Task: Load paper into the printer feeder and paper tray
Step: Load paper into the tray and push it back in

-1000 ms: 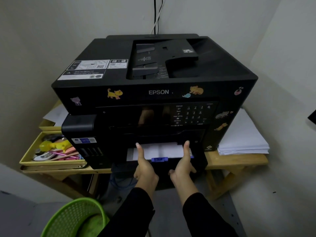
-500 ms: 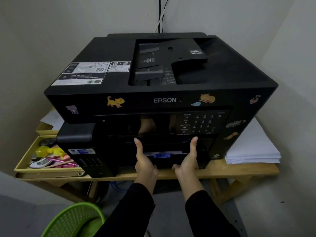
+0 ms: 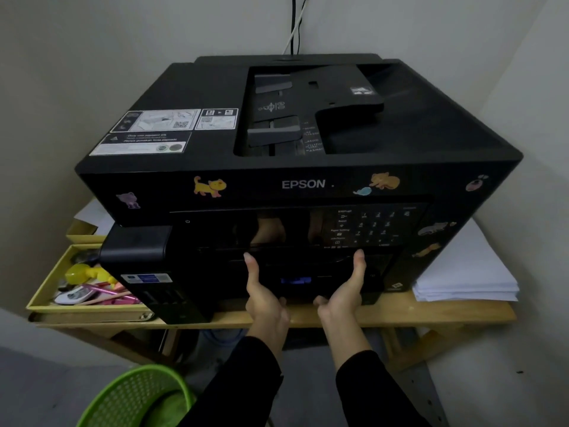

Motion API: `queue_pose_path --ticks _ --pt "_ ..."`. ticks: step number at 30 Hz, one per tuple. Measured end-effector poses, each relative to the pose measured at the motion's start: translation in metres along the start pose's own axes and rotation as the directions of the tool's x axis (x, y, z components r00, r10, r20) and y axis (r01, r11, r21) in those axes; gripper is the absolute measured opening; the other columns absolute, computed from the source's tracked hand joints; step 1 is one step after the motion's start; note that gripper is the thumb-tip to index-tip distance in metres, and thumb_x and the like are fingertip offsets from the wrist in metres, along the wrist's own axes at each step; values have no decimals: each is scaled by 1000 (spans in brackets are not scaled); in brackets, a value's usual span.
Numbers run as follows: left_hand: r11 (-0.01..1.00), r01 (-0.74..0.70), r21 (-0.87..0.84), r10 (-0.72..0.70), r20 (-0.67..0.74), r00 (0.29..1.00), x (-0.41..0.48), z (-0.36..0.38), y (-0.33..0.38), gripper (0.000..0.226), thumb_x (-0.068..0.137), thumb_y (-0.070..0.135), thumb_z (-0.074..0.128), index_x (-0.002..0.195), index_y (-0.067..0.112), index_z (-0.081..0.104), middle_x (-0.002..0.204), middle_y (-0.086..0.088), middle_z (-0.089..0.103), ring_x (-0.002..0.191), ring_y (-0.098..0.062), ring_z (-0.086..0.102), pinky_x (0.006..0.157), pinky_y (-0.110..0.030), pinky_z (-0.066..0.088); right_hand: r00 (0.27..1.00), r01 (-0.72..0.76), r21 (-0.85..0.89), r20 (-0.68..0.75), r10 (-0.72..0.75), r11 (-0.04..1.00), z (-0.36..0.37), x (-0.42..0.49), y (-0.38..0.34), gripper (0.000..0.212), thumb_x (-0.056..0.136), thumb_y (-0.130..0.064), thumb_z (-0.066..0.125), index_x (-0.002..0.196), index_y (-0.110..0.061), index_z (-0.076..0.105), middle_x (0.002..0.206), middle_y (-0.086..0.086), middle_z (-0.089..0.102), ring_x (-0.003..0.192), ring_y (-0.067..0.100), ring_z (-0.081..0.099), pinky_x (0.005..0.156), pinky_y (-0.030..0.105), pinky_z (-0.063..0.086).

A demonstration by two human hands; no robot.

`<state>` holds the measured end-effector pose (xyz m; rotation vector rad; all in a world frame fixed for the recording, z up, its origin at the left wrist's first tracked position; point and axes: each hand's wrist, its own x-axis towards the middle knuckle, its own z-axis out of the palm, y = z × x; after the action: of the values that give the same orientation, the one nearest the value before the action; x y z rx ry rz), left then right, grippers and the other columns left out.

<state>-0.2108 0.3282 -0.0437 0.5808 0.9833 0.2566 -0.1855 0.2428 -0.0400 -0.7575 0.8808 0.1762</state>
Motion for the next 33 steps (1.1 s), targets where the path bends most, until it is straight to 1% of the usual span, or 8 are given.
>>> queue_pose_path --ticks 3,7,11,15,20,24,28,33 --pt "1000 0 7 0 -25 1000 0 -1 0 111 50 77 69 134 8 45 123 -7 61 112 -28 57 106 -42 41 1000 2 -32 -1 -2 999 -2 0 -1 107 44 -74 69 131 -16 41 113 9 62 87 24 63 43 23 37" --pt "1000 -11 -3 11 -13 1000 2 -2 -1 97 52 75 69 124 13 52 107 -3 66 97 -23 63 92 -34 50 1000 -4 -43 17 5 999 -4 1 -1 104 46 -72 69 130 -16 42 115 8 62 98 27 63 50 26 42" --pt "999 -27 -28 29 63 998 9 -2 -3 105 41 76 72 123 13 54 114 -5 65 104 -24 62 99 -40 47 990 26 -12 142 -24 1000 -8 15 -6 80 57 -67 69 122 -25 47 105 2 57 90 23 56 93 47 50" --pt "999 -30 -25 33 135 990 18 -2 -7 85 47 80 65 109 23 63 115 -3 65 103 -22 62 88 -33 51 986 26 -4 165 -25 1000 -8 22 -4 83 57 -69 67 126 -25 52 120 6 57 101 25 59 58 26 48" --pt "998 20 -57 -11 154 988 28 -7 -6 72 50 76 67 97 20 67 99 -3 66 77 -19 63 53 -22 52 983 19 51 183 -28 998 -5 29 3 90 53 -74 66 129 -27 51 127 5 56 101 22 59 52 23 48" --pt "998 50 -49 -40 181 983 26 -9 -3 70 49 73 70 95 21 66 105 -5 64 96 -24 63 68 -27 55 985 6 80 173 -19 997 -1 30 8 100 49 -75 67 135 -29 44 135 3 50 117 25 52 73 29 48" --pt "999 34 4 -34 245 969 22 -11 1 71 53 73 67 104 24 64 106 -4 64 100 -24 61 69 -29 51 979 48 30 196 -53 998 -4 24 5 109 44 -79 67 135 -23 45 133 8 54 113 28 56 60 26 47" --pt "963 42 265 -121 289 950 23 -25 15 113 50 82 61 142 20 37 138 -8 48 125 -29 45 97 -41 42 988 94 -95 128 -81 991 -10 20 -3 109 57 -71 66 146 -21 25 144 11 41 131 34 38 108 53 32"
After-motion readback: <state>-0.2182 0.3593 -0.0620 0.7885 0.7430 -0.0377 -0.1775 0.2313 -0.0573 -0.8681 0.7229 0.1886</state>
